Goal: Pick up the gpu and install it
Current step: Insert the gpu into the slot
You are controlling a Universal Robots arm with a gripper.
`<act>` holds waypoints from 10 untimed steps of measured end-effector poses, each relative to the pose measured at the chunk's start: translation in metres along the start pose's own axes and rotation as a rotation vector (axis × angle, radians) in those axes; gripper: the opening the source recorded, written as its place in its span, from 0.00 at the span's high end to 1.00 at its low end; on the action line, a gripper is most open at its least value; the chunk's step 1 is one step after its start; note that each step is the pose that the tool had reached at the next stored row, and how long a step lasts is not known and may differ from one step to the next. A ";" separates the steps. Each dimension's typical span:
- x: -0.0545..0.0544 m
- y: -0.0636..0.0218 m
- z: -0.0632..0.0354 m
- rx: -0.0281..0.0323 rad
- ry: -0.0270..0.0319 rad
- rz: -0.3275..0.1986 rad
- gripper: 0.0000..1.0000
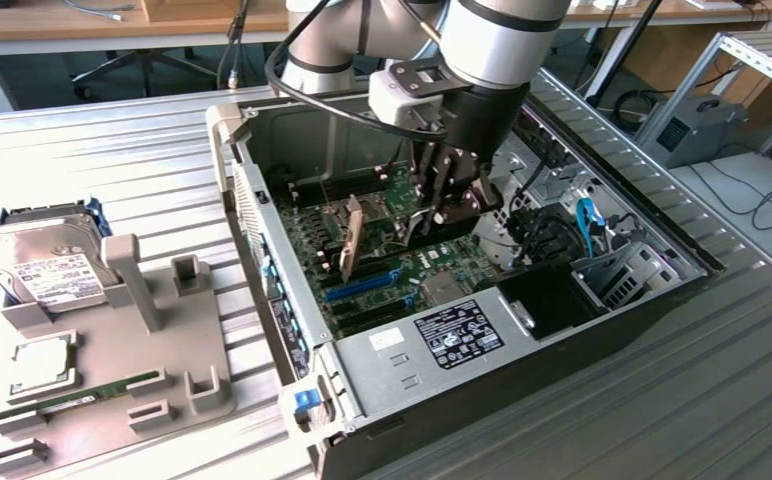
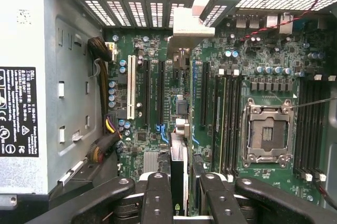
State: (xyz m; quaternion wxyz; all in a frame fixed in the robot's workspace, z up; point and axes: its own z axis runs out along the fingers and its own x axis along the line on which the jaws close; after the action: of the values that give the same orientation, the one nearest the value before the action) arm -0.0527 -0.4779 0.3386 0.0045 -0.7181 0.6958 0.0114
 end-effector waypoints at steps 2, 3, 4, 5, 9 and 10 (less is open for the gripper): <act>0.000 0.0000 0.0005 -0.0001 0.0001 0.000 0.74; 0.000 0.0000 0.0006 0.0000 0.0001 0.000 0.74; 0.000 0.0000 0.0021 0.0000 0.0000 0.000 0.74; 0.000 0.0000 0.0038 0.0000 0.0000 0.000 0.74; 0.000 0.0000 0.0049 0.0000 0.0001 0.000 0.74; 0.000 0.0000 0.0057 0.0000 0.0001 0.000 0.74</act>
State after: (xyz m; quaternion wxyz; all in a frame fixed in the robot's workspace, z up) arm -0.0527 -0.4779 0.3329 0.0044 -0.7181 0.6958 0.0114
